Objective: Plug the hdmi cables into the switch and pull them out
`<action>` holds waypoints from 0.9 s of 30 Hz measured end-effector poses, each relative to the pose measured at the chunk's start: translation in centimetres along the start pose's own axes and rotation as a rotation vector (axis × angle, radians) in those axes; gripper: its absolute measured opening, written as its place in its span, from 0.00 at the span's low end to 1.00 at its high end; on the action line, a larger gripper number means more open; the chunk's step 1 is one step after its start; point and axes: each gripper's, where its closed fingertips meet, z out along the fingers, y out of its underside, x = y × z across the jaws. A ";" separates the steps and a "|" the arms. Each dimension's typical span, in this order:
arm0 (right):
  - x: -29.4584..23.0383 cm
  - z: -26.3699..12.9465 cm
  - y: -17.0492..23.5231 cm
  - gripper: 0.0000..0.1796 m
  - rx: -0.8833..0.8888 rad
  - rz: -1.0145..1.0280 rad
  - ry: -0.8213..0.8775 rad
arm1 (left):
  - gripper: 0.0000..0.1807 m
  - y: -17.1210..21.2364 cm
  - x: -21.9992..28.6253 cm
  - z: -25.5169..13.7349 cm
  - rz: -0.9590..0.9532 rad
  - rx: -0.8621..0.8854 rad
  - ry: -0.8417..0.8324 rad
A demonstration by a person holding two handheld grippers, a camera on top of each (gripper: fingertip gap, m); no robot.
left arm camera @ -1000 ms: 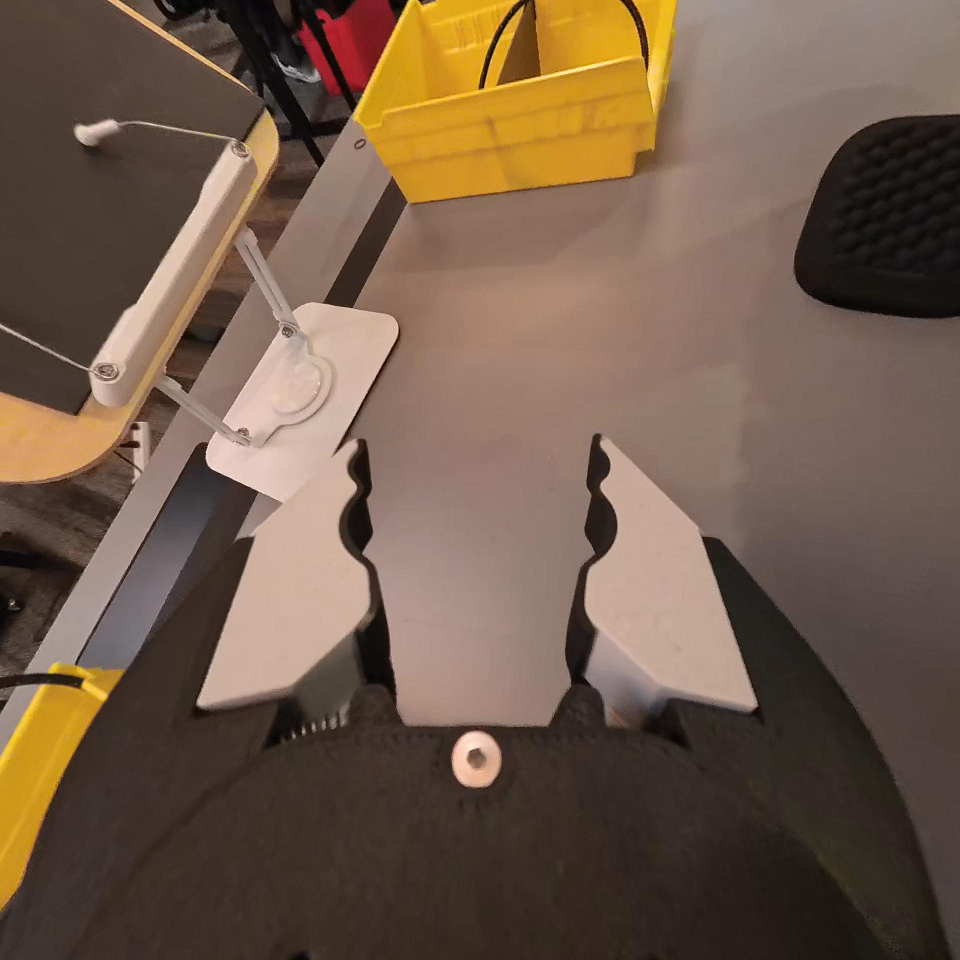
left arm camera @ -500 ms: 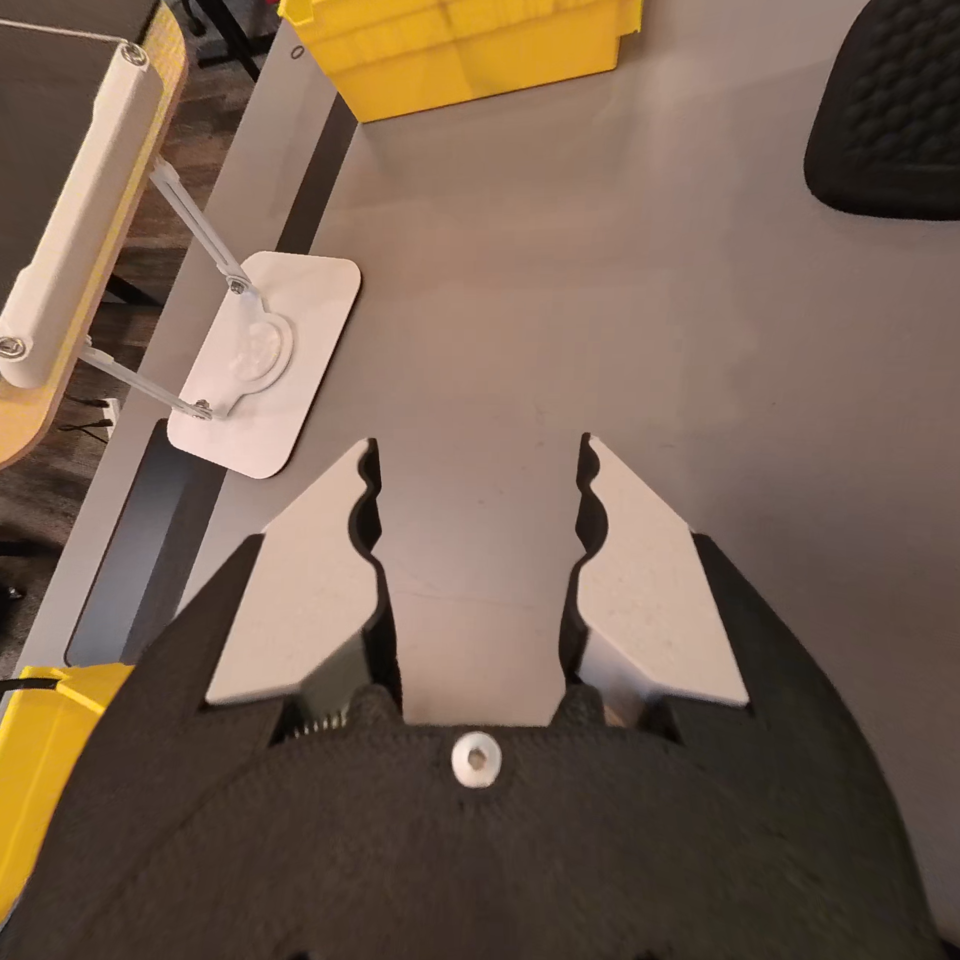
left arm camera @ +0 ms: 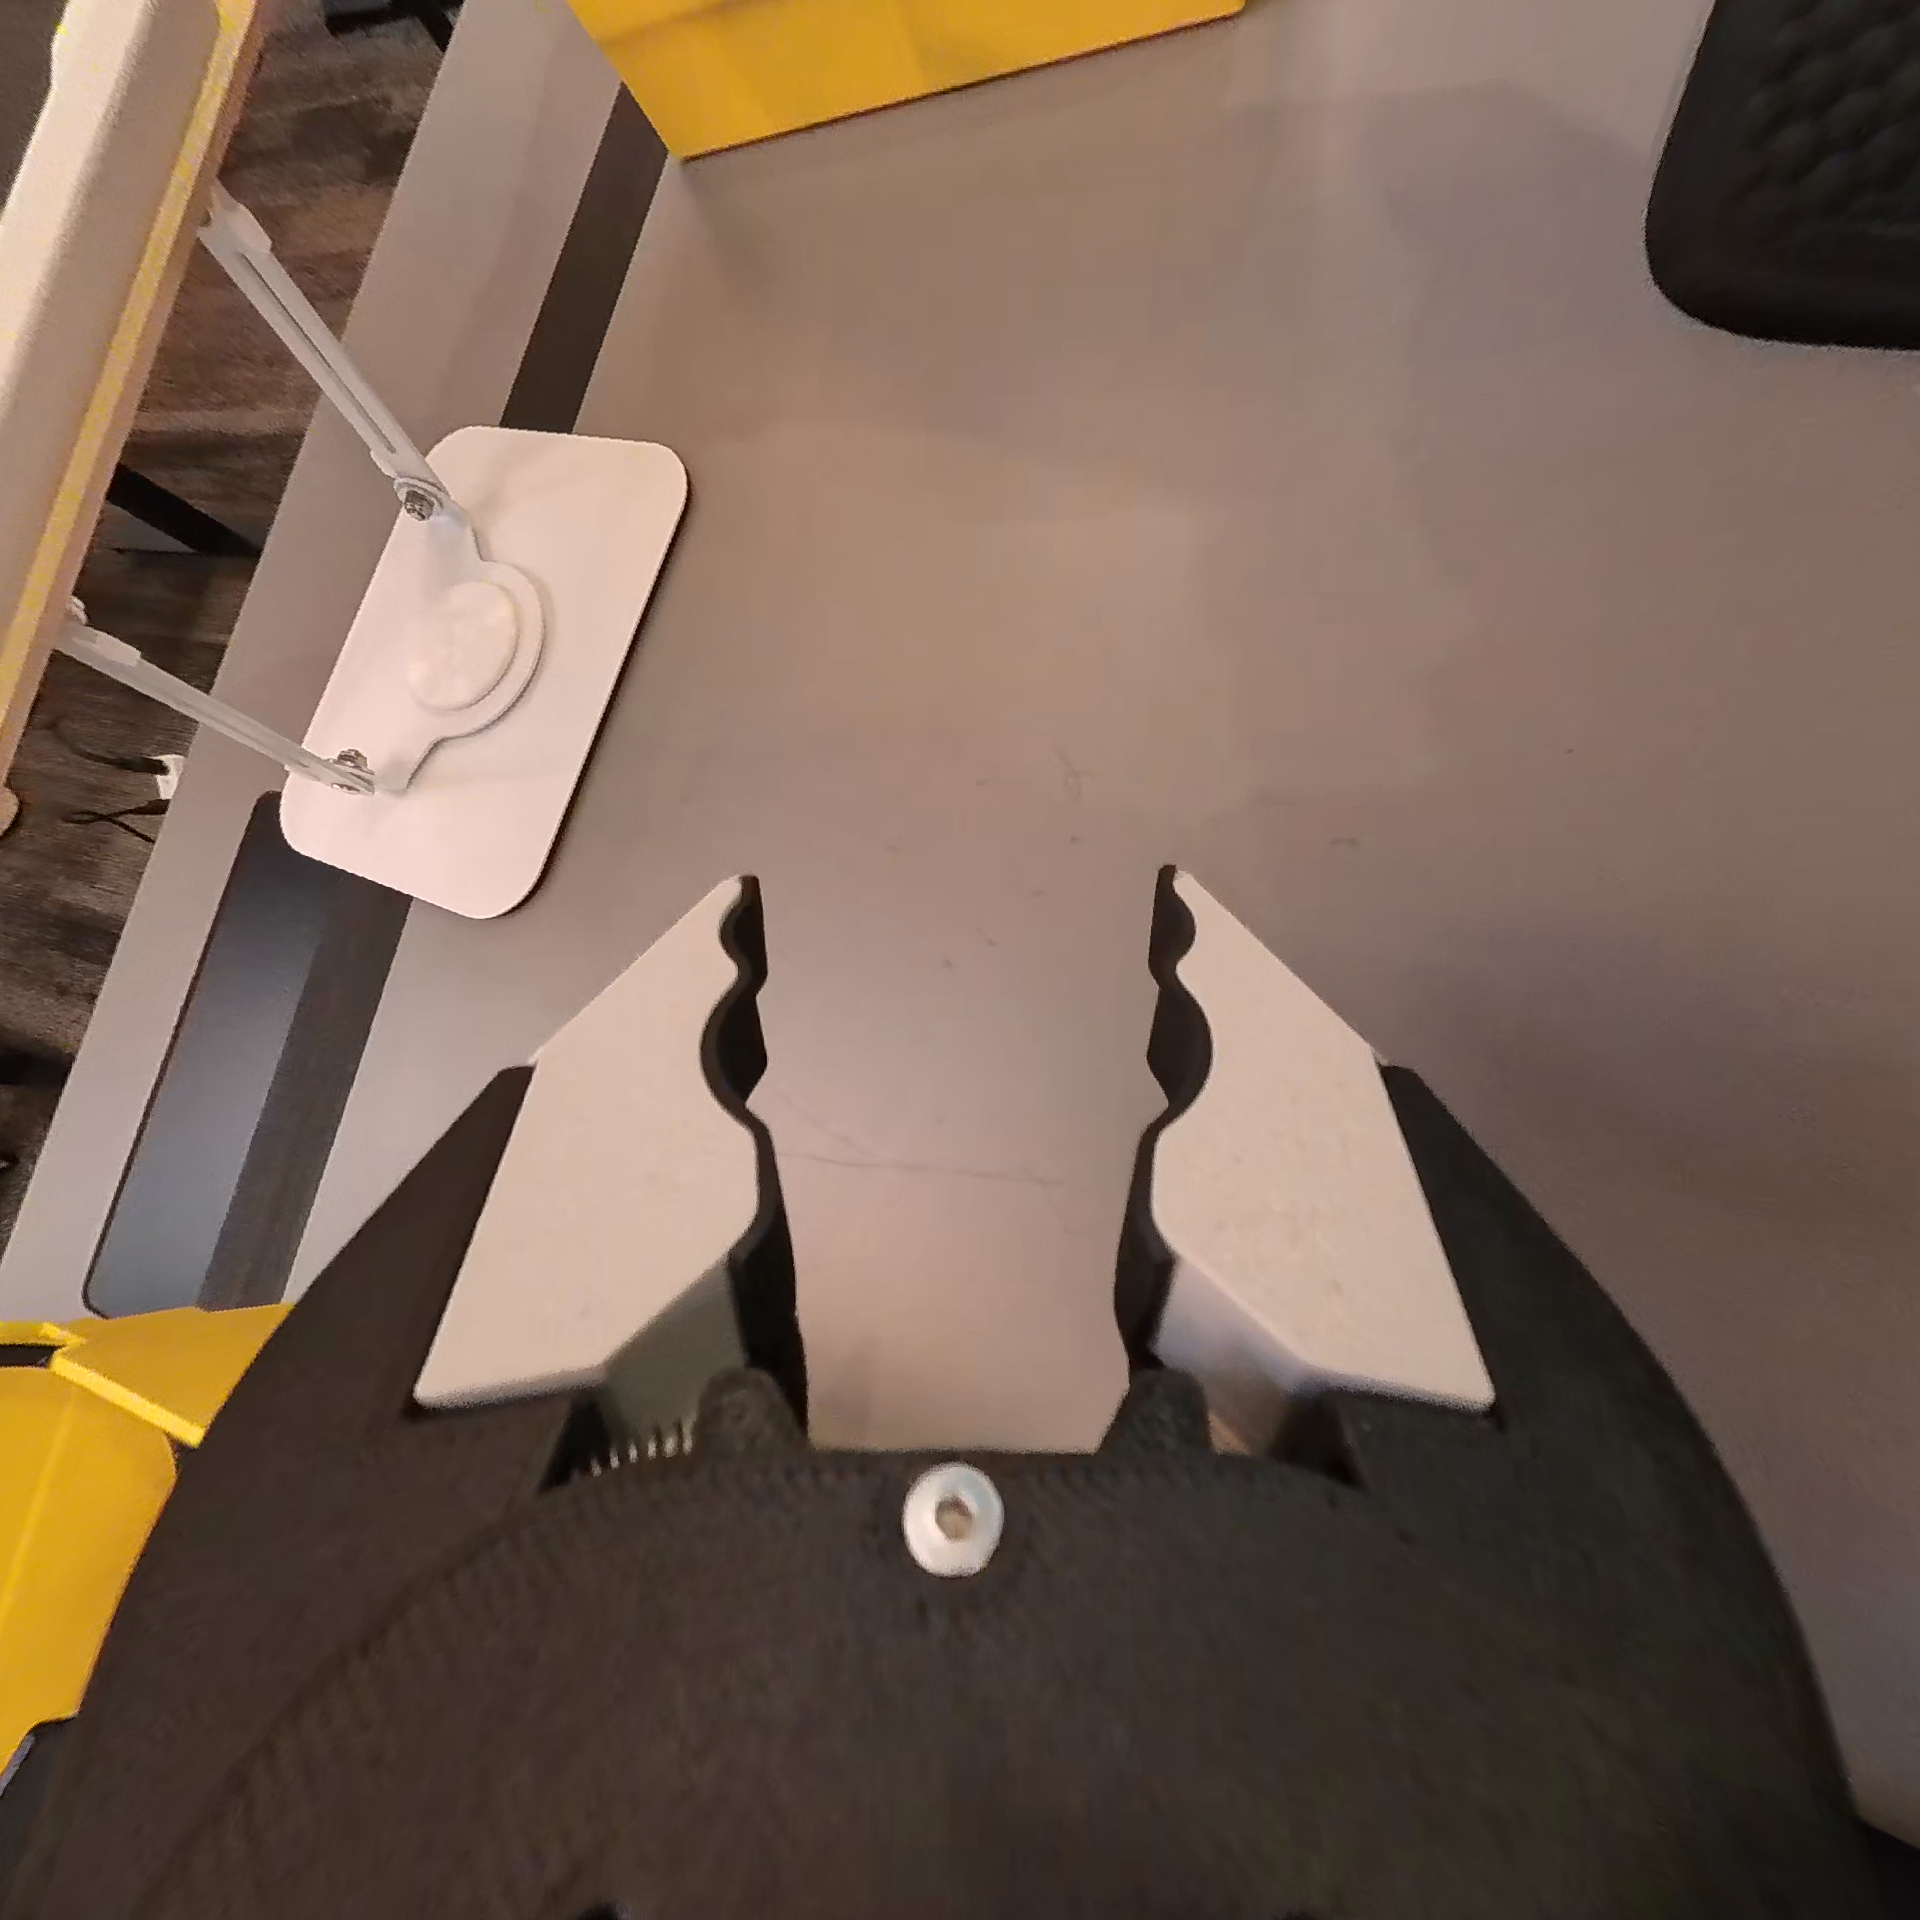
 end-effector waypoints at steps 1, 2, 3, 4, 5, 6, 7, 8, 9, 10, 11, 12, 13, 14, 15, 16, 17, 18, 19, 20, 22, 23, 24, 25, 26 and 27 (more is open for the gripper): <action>-0.3 0.6 0.2 0.06 -0.023 -0.003 -0.036 | 0.41 0.1 0.0 0.0 0.001 -0.004 0.000; -0.6 1.2 0.2 0.06 -0.037 -0.008 -0.069 | 0.41 0.1 0.0 0.1 0.001 -0.009 0.000; -0.6 1.7 0.1 0.06 -0.047 -0.011 -0.089 | 0.41 0.2 0.0 0.1 0.003 -0.012 0.000; -0.6 2.3 0.1 0.06 -0.059 -0.003 -0.102 | 0.41 0.2 0.1 0.1 0.003 -0.014 0.001; -0.3 2.6 -0.1 0.06 -0.066 0.008 -0.106 | 0.41 0.2 0.2 0.1 0.004 -0.015 0.004; 0.2 2.9 -0.2 0.09 -0.079 0.015 -0.086 | 0.41 0.3 0.3 0.1 0.005 -0.017 0.008; 0.8 3.1 -0.1 0.16 -0.098 0.019 -0.062 | 0.41 0.3 0.3 0.1 0.006 -0.017 0.011; 1.0 3.1 -0.1 0.20 -0.110 0.024 -0.053 | 0.40 0.3 0.3 0.2 0.005 -0.018 0.013; 1.3 2.8 0.0 0.21 -0.112 0.028 -0.034 | 0.40 0.4 0.3 0.2 0.003 -0.017 0.014; 1.7 2.4 0.0 0.22 -0.107 0.039 -0.002 | 0.40 0.5 0.3 0.2 0.001 -0.017 0.017; 2.0 1.8 0.1 0.24 -0.096 0.056 0.021 | 0.40 0.6 0.3 0.3 0.000 -0.017 0.021; 2.2 1.2 0.3 0.25 -0.087 0.074 0.040 | 0.40 0.7 0.3 0.3 -0.002 -0.019 0.023; 2.4 0.4 0.8 0.25 -0.083 0.094 0.065 | 0.40 0.8 0.3 0.4 -0.002 -0.021 0.024; 2.5 -0.5 1.2 0.25 -0.079 0.123 0.085 | 0.40 0.9 0.3 0.4 -0.004 -0.023 0.025; 2.4 -1.3 1.6 0.25 -0.074 0.147 0.101 | 0.40 1.0 0.3 0.5 -0.005 -0.024 0.027; 2.3 -2.2 2.2 0.24 -0.072 0.157 0.119 | 0.40 1.0 0.3 0.5 -0.006 -0.025 0.027; 1.9 -2.8 2.8 0.23 -0.071 0.164 0.122 | 0.40 1.0 0.3 0.6 -0.006 -0.026 0.027; 1.4 -3.2 3.3 0.20 -0.069 0.171 0.110 | 0.40 1.0 0.3 0.6 -0.006 -0.026 0.029; 0.9 -3.3 4.0 0.18 -0.080 0.176 0.100 | 0.40 1.0 0.4 0.6 -0.005 -0.026 0.030; 0.5 -3.0 4.9 0.17 -0.107 0.179 0.091 | 0.40 0.9 0.4 0.7 -0.004 -0.025 0.031; -0.5 -2.0 6.4 0.17 -0.156 0.177 0.048 | 0.40 0.8 0.6 0.8 0.001 -0.028 0.034; -0.7 -1.5 6.9 0.18 -0.169 0.176 0.041 | 0.40 0.8 0.7 0.9 0.005 -0.032 0.034; -0.7 -0.9 7.2 0.18 -0.172 0.175 0.039 | 0.40 0.8 0.8 0.9 0.009 -0.036 0.033; -0.9 -0.5 7.3 0.17 -0.173 0.176 0.028 | 0.40 0.8 0.9 0.9 0.013 -0.040 0.032; -1.0 -0.1 7.6 0.16 -0.181 0.173 0.026 | 0.40 0.7 0.9 0.9 0.015 -0.043 0.032; -1.0 0.3 7.7 0.14 -0.187 0.172 0.025 | 0.40 0.7 0.9 0.9 0.017 -0.044 0.031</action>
